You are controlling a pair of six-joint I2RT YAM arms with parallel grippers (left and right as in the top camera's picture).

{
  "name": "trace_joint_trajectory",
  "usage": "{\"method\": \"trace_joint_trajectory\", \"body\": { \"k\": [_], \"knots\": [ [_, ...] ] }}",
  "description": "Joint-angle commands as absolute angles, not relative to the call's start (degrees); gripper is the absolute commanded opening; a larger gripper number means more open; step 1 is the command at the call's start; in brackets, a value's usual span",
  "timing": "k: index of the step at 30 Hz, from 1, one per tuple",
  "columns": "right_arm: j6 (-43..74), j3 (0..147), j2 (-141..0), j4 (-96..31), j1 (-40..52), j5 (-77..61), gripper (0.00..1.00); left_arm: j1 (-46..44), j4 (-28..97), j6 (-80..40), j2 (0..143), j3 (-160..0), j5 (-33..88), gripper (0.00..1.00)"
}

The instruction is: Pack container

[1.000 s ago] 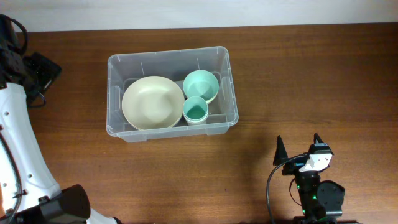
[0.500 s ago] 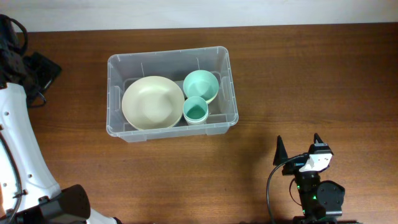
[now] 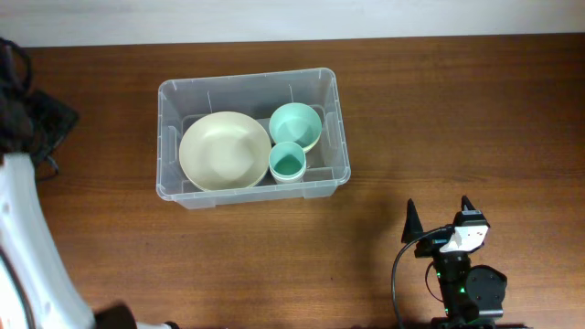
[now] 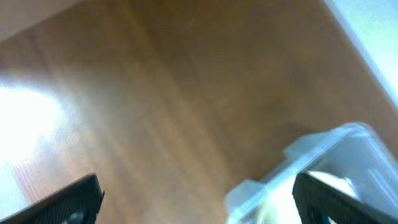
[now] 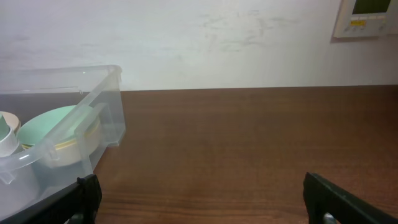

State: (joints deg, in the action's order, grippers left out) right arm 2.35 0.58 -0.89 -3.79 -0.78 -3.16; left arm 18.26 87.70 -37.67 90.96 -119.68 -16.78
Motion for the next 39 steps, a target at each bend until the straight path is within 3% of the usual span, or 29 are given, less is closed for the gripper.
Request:
{"method": "trace_joint_trajectory", "body": {
  "k": [1,6,14,25,31,39],
  "knots": [
    [1.91,0.32,-0.21,-4.08,-1.15,-4.12,0.99,16.95,75.11,-38.35,80.53,-107.92,-14.61,1.00],
    [1.93,0.32,-0.21,-4.08,-1.15,-4.10,0.99,15.11,43.38,-36.84,63.61,-76.25,-7.81,1.00],
    [1.91,0.32,-0.21,-4.08,-1.15,-4.10,0.99,13.45,7.90,-9.13,41.80,-44.05,8.14,1.00],
    [1.93,0.32,-0.21,-4.08,-1.15,-4.12,0.99,6.50,-14.02,1.26,21.12,-17.47,10.96,1.00],
    [1.93,0.32,-0.21,-4.08,-1.15,-4.10,0.99,4.12,-27.35,4.86,16.53,-5.58,10.31,1.00],
    [1.93,0.32,-0.21,-4.08,-1.15,-4.10,0.99,4.16,-23.03,4.86,7.03,-0.49,7.07,1.00]
  ]
}}
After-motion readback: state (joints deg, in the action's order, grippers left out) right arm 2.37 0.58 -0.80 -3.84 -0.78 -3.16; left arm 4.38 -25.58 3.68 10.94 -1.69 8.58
